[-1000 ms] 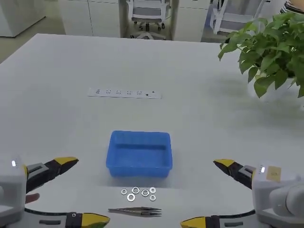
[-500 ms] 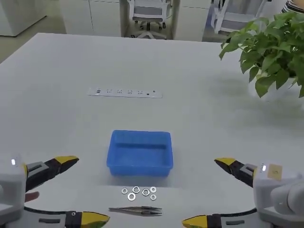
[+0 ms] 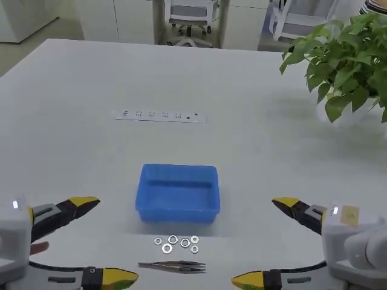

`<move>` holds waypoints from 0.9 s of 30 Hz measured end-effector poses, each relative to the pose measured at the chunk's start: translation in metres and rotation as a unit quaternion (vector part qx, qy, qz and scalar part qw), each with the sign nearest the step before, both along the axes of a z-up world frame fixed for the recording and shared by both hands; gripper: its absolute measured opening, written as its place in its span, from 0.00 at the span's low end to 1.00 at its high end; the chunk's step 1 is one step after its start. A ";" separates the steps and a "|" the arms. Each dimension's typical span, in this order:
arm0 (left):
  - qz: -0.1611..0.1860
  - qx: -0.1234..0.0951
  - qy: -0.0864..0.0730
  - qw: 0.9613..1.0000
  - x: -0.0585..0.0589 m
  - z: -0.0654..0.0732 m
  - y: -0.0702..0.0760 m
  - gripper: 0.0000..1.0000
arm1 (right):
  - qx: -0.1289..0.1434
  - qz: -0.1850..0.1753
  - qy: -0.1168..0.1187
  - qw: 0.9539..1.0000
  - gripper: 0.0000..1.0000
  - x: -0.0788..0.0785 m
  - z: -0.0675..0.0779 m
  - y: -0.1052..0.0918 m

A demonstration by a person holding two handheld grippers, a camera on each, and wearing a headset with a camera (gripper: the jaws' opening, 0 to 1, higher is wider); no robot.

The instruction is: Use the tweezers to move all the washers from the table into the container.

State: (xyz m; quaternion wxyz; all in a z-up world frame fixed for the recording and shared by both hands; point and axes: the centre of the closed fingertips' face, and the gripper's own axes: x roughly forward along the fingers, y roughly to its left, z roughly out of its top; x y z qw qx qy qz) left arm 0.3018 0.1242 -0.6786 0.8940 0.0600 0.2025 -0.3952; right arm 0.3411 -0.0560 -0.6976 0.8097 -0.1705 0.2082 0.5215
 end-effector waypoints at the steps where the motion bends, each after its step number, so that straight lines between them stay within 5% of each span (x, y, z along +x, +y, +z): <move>1: -0.001 0.001 -0.001 1.000 0.000 0.001 0.000 0.94 | -0.001 0.001 -0.001 1.000 0.97 0.000 0.001 0.000; 27: -0.076 0.058 0.027 0.995 -0.001 -0.022 -0.008 0.78 | -0.041 0.076 -0.002 0.996 0.79 0.001 -0.008 0.008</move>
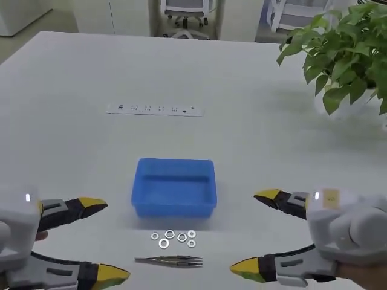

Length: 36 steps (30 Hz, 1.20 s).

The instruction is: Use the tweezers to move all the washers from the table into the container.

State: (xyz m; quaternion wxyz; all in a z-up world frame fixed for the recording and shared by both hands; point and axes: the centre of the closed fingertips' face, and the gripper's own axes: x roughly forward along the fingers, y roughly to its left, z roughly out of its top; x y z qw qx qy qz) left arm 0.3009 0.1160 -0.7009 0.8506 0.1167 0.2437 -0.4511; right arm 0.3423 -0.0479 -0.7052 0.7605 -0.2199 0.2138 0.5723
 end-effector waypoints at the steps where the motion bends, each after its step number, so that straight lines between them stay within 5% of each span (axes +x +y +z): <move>1: -0.002 0.003 0.001 1.000 0.000 -0.002 0.000 0.77 | -0.001 0.003 0.000 1.000 0.78 0.000 -0.001 0.001; 20: -0.052 0.030 0.027 0.998 -0.005 -0.028 -0.010 0.64 | -0.039 0.074 0.010 0.996 0.59 -0.008 -0.020 0.018; 36: -0.110 0.074 0.042 0.990 -0.004 -0.052 -0.016 0.44 | -0.066 0.136 0.004 0.988 0.40 -0.014 -0.039 0.038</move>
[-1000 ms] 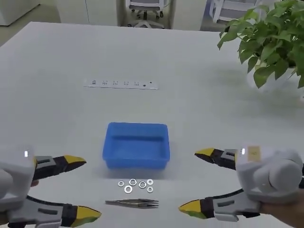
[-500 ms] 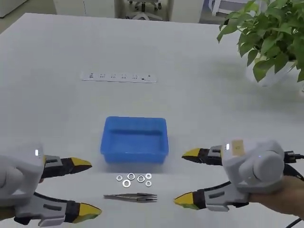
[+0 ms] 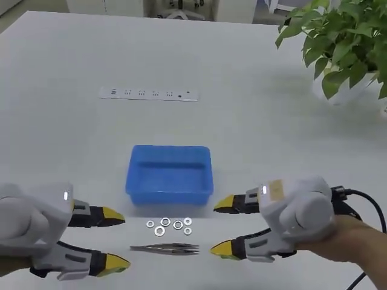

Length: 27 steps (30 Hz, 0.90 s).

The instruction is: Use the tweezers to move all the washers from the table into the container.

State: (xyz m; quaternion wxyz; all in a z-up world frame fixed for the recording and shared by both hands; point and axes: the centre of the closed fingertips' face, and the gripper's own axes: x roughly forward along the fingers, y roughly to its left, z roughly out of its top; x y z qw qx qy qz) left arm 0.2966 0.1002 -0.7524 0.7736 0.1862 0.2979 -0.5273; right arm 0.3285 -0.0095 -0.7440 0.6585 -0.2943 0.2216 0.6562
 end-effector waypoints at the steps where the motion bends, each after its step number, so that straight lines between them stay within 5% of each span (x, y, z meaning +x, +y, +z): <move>1: -0.004 0.003 0.000 1.000 0.000 -0.001 -0.001 0.43 | -0.002 0.004 0.000 1.000 0.40 0.000 -0.002 0.002; 27: -0.082 0.052 0.013 0.995 0.009 -0.029 -0.014 0.25 | -0.043 0.079 0.015 0.996 0.27 -0.009 -0.037 0.029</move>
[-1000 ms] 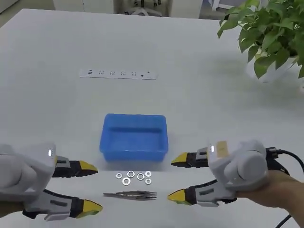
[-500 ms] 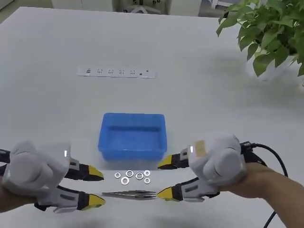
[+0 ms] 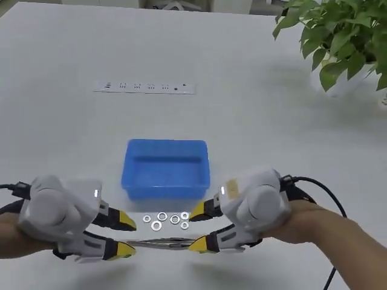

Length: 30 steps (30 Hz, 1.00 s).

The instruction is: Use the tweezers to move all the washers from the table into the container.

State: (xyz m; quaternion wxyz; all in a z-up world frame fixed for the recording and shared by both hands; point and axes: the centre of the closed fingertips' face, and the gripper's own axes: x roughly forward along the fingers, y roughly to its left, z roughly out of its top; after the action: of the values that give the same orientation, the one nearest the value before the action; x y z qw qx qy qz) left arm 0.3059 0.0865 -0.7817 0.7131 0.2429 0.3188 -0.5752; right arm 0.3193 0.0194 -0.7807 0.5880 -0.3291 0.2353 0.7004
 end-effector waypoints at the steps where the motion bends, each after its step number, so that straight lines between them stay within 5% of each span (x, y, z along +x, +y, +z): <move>1: -0.005 0.008 -0.002 1.000 0.000 -0.003 0.001 0.24 | -0.005 0.007 -0.003 1.000 0.27 -0.001 -0.002 0.000; 16: -0.035 0.043 0.006 0.998 -0.001 -0.019 0.004 0.14 | -0.039 0.054 -0.015 0.998 0.17 -0.006 -0.024 0.004; 30: -0.050 0.053 0.005 0.997 0.000 -0.023 0.004 0.06 | -0.028 0.048 -0.008 0.998 0.12 -0.007 -0.026 0.014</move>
State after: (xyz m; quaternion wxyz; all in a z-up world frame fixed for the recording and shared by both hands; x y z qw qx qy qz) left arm 0.3062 0.0901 -0.8050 0.6679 0.2933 0.3394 -0.5939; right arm 0.3122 0.0336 -0.8068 0.5465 -0.3614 0.2340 0.7183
